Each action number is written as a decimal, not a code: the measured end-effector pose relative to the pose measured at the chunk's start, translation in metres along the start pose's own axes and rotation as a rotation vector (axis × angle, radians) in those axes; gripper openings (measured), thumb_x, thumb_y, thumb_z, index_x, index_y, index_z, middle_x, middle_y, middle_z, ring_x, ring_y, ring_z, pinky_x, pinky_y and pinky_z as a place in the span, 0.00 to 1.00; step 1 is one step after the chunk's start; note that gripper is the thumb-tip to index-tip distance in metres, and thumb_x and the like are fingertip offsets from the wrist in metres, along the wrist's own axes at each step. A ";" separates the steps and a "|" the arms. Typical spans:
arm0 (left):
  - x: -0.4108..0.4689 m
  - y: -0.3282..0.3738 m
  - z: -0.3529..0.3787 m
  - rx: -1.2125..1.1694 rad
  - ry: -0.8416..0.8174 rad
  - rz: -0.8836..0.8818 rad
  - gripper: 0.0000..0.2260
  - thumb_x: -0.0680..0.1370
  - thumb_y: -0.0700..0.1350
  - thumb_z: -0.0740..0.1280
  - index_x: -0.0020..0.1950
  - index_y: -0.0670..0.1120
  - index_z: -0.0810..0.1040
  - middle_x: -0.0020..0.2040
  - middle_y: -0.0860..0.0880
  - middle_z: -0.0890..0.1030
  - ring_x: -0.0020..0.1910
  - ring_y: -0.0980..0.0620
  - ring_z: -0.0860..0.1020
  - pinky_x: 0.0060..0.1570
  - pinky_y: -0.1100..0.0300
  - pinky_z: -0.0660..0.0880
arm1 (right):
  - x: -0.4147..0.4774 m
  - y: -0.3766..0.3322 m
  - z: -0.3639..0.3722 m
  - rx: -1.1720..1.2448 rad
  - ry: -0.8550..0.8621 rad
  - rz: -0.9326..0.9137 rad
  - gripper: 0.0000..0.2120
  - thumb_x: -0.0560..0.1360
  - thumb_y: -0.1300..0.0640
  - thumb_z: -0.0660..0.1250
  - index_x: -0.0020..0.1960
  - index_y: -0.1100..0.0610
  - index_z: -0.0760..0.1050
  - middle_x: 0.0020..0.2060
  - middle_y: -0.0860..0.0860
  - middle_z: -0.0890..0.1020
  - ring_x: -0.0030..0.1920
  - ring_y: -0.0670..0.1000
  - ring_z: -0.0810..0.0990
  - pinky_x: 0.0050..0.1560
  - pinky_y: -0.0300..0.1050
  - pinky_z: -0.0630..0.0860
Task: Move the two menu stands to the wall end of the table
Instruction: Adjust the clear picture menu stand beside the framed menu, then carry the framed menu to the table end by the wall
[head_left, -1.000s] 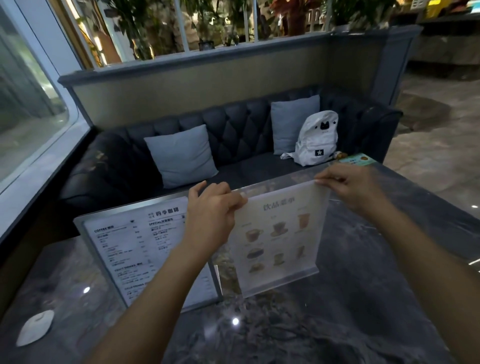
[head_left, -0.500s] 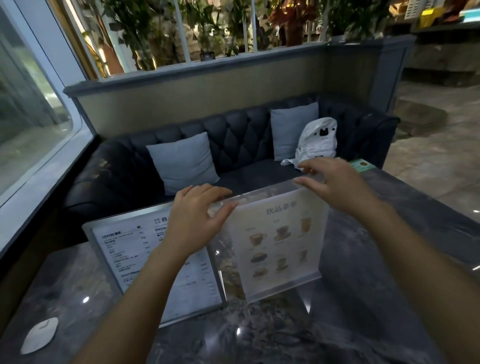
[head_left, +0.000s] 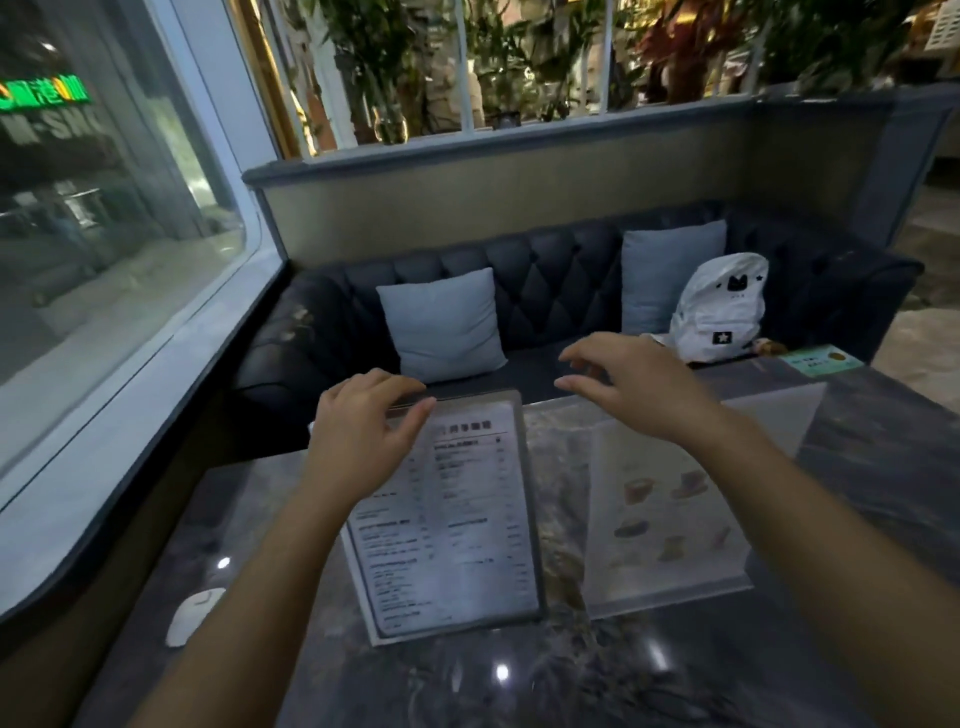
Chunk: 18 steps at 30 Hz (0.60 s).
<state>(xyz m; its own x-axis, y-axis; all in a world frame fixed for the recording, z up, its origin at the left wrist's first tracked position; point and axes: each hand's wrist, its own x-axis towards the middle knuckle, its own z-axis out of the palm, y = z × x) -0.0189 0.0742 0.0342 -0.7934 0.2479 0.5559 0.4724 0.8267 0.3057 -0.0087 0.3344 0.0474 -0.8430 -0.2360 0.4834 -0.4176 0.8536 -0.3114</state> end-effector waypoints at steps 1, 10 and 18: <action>-0.002 -0.008 -0.003 0.019 0.001 -0.012 0.09 0.74 0.47 0.68 0.51 0.44 0.81 0.46 0.44 0.82 0.46 0.45 0.78 0.53 0.45 0.73 | 0.005 -0.005 0.006 -0.010 -0.015 -0.002 0.13 0.74 0.50 0.65 0.55 0.56 0.75 0.47 0.53 0.80 0.46 0.53 0.77 0.45 0.47 0.70; -0.007 -0.068 -0.010 0.063 0.016 -0.081 0.09 0.74 0.45 0.68 0.52 0.43 0.80 0.49 0.42 0.81 0.49 0.43 0.77 0.53 0.47 0.73 | 0.034 -0.030 0.045 -0.127 -0.194 0.161 0.15 0.74 0.47 0.62 0.57 0.53 0.72 0.54 0.52 0.77 0.51 0.54 0.74 0.43 0.46 0.67; -0.014 -0.094 0.006 -0.182 0.032 -0.227 0.17 0.76 0.47 0.66 0.64 0.48 0.70 0.51 0.45 0.78 0.49 0.48 0.76 0.53 0.47 0.75 | 0.035 -0.050 0.065 -0.180 -0.297 0.368 0.12 0.75 0.50 0.60 0.53 0.57 0.69 0.53 0.57 0.77 0.48 0.57 0.74 0.42 0.49 0.68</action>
<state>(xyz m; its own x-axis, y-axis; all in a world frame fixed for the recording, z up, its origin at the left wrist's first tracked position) -0.0541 -0.0037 -0.0074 -0.8756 0.0485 0.4805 0.3475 0.7541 0.5572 -0.0392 0.2532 0.0265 -0.9943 -0.0040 0.1067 -0.0316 0.9653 -0.2591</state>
